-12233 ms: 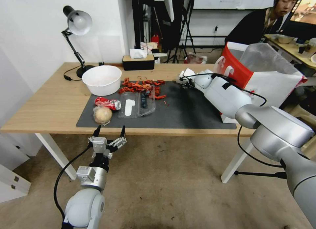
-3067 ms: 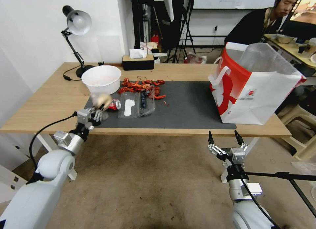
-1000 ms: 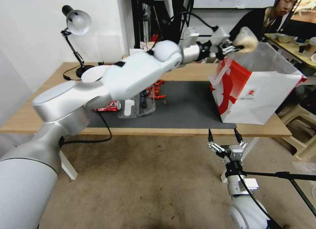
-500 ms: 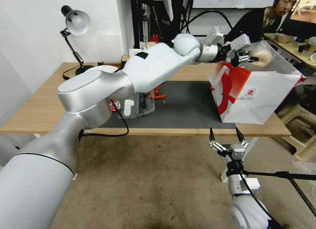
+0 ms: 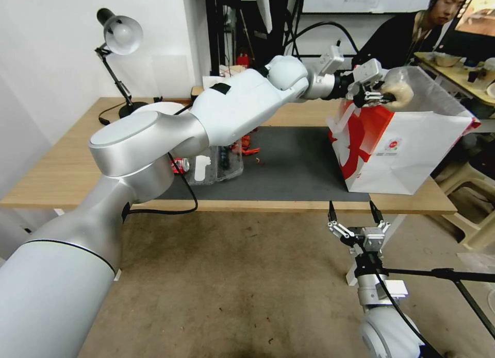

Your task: Pick up the trash from the table and place it into the takeout bag.

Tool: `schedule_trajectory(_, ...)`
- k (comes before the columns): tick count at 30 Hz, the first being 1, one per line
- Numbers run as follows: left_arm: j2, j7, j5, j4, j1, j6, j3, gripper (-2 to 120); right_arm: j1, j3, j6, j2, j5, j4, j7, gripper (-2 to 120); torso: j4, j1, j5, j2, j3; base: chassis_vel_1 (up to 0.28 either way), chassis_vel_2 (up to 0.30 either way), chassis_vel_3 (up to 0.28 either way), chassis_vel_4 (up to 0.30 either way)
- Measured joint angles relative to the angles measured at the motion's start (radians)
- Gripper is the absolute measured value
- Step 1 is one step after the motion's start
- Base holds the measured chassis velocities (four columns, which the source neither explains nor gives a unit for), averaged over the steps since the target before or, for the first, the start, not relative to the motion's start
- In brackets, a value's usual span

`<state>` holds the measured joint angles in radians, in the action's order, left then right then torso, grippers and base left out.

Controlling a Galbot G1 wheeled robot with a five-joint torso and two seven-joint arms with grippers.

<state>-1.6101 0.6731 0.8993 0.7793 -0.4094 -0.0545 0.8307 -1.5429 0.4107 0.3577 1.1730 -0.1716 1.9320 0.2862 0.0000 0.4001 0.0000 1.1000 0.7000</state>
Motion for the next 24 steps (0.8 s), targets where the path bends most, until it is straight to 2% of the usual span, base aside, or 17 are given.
schedule_trajectory(2, 0.0, -0.001, 0.002, 0.001, -0.001, -0.001, -0.003, 55, 0.002, -0.001, 0.0, 0.0, 0.0, 0.0, 0.0, 100, 0.0001, 0.0, 0.0, 0.0, 0.0, 0.0, 0.0, 0.0, 0.0)
schedule_trajectory(3, 0.0, -0.001, 0.002, 0.001, -0.001, -0.001, -0.003, 55, 0.002, -0.001, 0.0, 0.0, 0.0, 0.0, 0.0, 100, 0.0001, 0.0, 0.0, 0.0, 0.0, 0.0, 0.0, 0.0, 0.0)
schedule_trajectory(6, 0.001, -0.001, 0.005, 0.004, -0.004, -0.002, -0.008, 70, 0.006, -0.002, 0.0, 0.0, 0.001, 0.0, 0.0, 100, 0.0, 0.0, 0.0, 0.0, 0.0, 0.0, 0.0, 0.0, 0.0)
schedule_trajectory(7, 0.001, -0.001, 0.005, 0.004, -0.004, -0.002, -0.008, 70, 0.006, -0.002, 0.0, 0.0, 0.001, 0.0, 0.0, 100, 0.0, 0.0, 0.0, 0.0, 0.0, 0.0, 0.0, 0.0, 0.0)
schedule_trajectory(9, 0.001, -0.005, 0.006, 0.009, -0.003, -0.003, -0.019, 78, 0.007, -0.003, -0.001, 0.001, 0.001, 0.0, 0.0, 100, 0.0, 0.0, 0.0, 0.0, 0.0, 0.0, 0.0, 0.0, 0.0)
schedule_trajectory(10, 0.001, -0.019, 0.012, 0.018, 0.003, -0.008, -0.042, 85, 0.007, -0.003, -0.001, 0.002, 0.001, 0.0, 0.0, 100, 0.0, 0.0, 0.0, 0.0, 0.0, 0.0, 0.0, 0.0, 0.0)
schedule_trajectory(15, 0.003, -0.068, 0.048, 0.046, 0.021, -0.016, -0.087, 97, 0.007, -0.003, -0.001, 0.002, 0.001, 0.0, 0.0, 100, 0.0, 0.0, 0.0, 0.0, 0.0, 0.0, 0.0, 0.0, 0.0)
schedule_trajectory(18, 0.051, -0.182, 0.149, 0.121, 0.059, -0.025, -0.125, 99, 0.006, -0.001, -0.003, 0.001, 0.001, 0.0, 0.0, 100, -0.0006, 0.0, 0.0, 0.0, 0.0, 0.0, 0.0, 0.0, 0.0)
schedule_trajectory(19, 0.051, -0.182, 0.149, 0.121, 0.059, -0.025, -0.125, 99, 0.006, -0.001, -0.003, 0.001, 0.001, 0.0, 0.0, 100, -0.0006, 0.0, 0.0, 0.0, 0.0, 0.0, 0.0, 0.0, 0.0)
schedule_trajectory(23, 0.148, -0.326, 0.241, 0.233, 0.126, -0.034, -0.176, 100, 0.006, -0.001, -0.006, 0.002, 0.002, 0.002, 0.001, 100, 0.0004, 0.0, -0.0003, 0.0, 0.0, 0.0, 0.0, 0.0, 0.0)
schedule_trajectory(24, 0.148, -0.326, 0.241, 0.233, 0.126, -0.034, -0.176, 100, 0.006, -0.001, -0.006, 0.002, 0.002, 0.002, 0.001, 100, 0.0004, 0.0, -0.0003, 0.0, 0.0, 0.0, 0.0, 0.0, 0.0)
